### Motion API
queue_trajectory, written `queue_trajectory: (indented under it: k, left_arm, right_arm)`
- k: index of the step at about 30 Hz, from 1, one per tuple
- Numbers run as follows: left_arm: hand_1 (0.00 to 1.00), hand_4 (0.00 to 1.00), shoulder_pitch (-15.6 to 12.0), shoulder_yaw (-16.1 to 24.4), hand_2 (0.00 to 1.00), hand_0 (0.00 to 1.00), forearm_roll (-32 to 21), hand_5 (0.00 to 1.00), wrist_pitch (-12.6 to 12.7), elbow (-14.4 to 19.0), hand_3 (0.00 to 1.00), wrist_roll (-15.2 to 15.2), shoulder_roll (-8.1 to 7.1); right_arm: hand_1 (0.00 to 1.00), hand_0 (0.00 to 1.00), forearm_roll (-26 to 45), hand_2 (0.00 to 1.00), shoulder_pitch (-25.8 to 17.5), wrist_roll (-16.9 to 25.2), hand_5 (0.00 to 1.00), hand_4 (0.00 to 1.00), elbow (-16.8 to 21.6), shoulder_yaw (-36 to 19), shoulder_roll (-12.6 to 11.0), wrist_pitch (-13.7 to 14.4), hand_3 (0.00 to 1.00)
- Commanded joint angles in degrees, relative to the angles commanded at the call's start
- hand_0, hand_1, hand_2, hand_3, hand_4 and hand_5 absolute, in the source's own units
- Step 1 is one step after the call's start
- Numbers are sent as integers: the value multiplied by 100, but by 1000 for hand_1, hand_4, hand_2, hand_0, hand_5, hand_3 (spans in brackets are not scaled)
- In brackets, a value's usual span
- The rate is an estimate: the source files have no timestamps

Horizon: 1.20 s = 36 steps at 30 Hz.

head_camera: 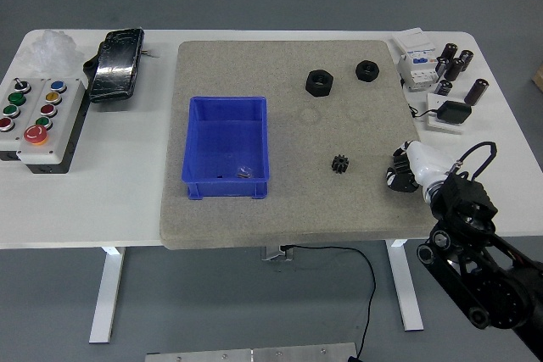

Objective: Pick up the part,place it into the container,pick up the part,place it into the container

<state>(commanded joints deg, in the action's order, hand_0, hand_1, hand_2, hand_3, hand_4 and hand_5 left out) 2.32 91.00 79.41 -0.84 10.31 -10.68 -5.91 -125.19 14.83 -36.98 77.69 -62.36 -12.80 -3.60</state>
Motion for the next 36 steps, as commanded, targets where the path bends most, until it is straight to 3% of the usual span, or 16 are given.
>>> queue_trajectory:
  k: [4, 5, 18, 25, 34, 35, 36]
  left_arm:
    - [548, 610, -1, -10, 547, 616, -10, 345, -2, 0, 617, 9, 0]
    - [548, 610, -1, -12, 547, 616, -12, 346, -2, 0, 617, 12, 0]
    - [548, 607, -1, -20, 549, 616, -22, 347, -1, 0, 619, 23, 1]
    - [548, 607, 3, -26, 549, 617, -28, 352, 2, 0, 619, 15, -2]
    - [548, 608, 30, -44, 549, 617, -40, 354, 1, 0, 620, 12, -17]
    - [548, 611, 33, -53, 550, 616, -47, 357, 1, 0, 621, 13, -15]
    - [548, 611, 33, -58, 550, 616, -53, 357, 1, 0, 621, 14, -12]
  right_arm:
    - [423, 291, -42, 532, 4, 0, 56, 40, -3, -6, -3, 3, 599]
    - [404, 286, -53, 520, 7, 0, 2, 55, -3, -6, -5, 0, 584]
    - [399, 275, -197, 515, 130, 0, 2, 68, 11, 87, -75, 181, 576]
    - [397, 274, -142, 515, 625, 0, 2, 86, 75, 556, -125, 380, 577]
    - [402, 294, -238, 509, 1458, 0, 2, 88, -46, 1417, 261, 665, 566]
    - [489, 321, -291, 600, 1482, 0, 40, 72, -52, 1440, 280, 708, 628]
    - [489, 321, -324, 600, 1489, 0, 40, 72, -51, 1443, 288, 737, 628]
